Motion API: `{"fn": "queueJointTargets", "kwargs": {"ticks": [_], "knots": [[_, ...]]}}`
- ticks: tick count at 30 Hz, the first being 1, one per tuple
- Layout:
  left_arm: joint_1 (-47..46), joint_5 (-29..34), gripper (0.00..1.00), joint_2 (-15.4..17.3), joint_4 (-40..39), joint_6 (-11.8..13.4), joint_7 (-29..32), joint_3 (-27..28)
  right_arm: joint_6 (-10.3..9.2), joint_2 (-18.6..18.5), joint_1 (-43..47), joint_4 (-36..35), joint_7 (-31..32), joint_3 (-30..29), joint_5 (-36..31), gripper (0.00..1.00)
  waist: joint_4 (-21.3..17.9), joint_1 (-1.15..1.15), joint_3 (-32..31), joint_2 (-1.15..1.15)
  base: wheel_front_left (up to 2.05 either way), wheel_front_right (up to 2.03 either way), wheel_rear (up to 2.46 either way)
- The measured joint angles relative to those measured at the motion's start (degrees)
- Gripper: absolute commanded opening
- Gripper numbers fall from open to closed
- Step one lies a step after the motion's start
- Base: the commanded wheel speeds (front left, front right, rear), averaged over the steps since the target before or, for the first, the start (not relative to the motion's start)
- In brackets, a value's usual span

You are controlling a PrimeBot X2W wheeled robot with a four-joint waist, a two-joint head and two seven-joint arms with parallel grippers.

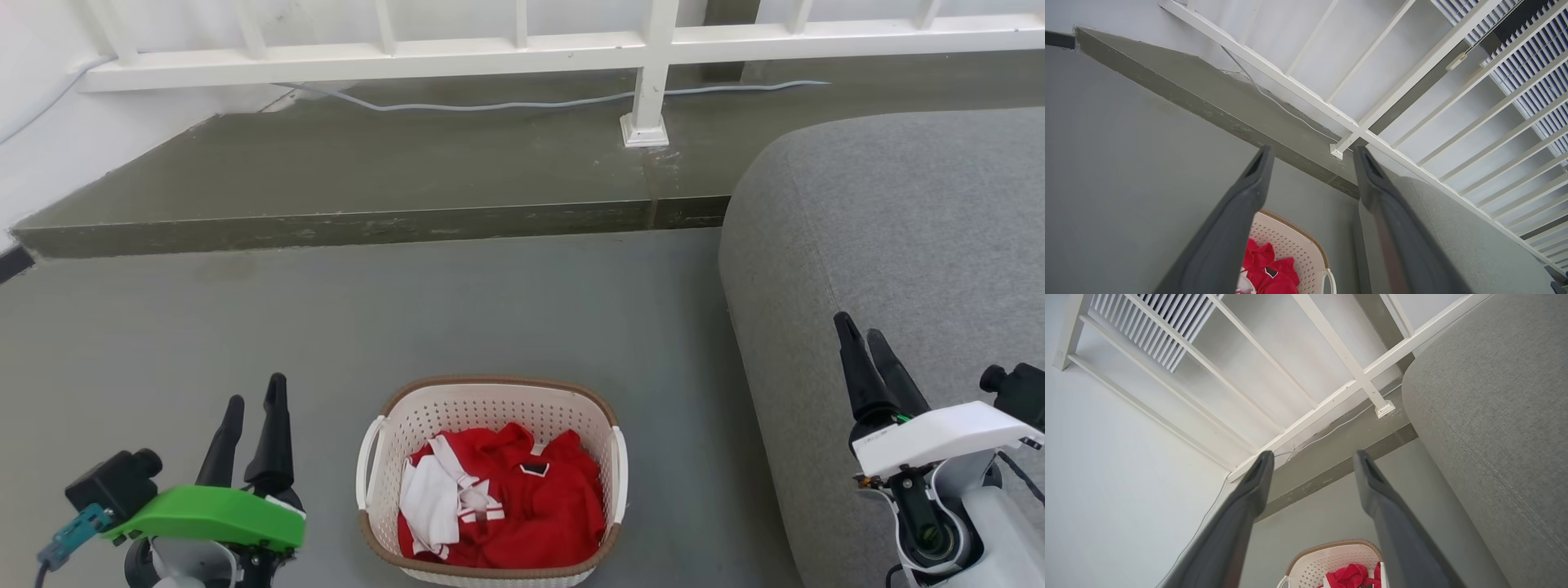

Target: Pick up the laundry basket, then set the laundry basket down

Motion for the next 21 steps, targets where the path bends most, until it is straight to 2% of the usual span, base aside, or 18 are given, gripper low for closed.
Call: {"fn": "queueJointTargets", "kwargs": {"ticks": [9,21], "knots": [[0.01,6.75,1.0,-0.05,-0.48,0.18,-1.62,-0.89,-1.02,-0.12,-0.03,0.98,-1.6,1.0,-6.04,1.0,-0.31,0.0,-0.18,0.0,0.0,0.0,0.0],[0.01,14.07,1.0,-0.15,-1.75,0.51,-3.81,-1.71,-1.03,-0.13,-0.06,1.26,-3.56,1.63,-13.3,1.0,-0.55,0.0,-0.08,0.0,0.0,0.0,0.0]]}}
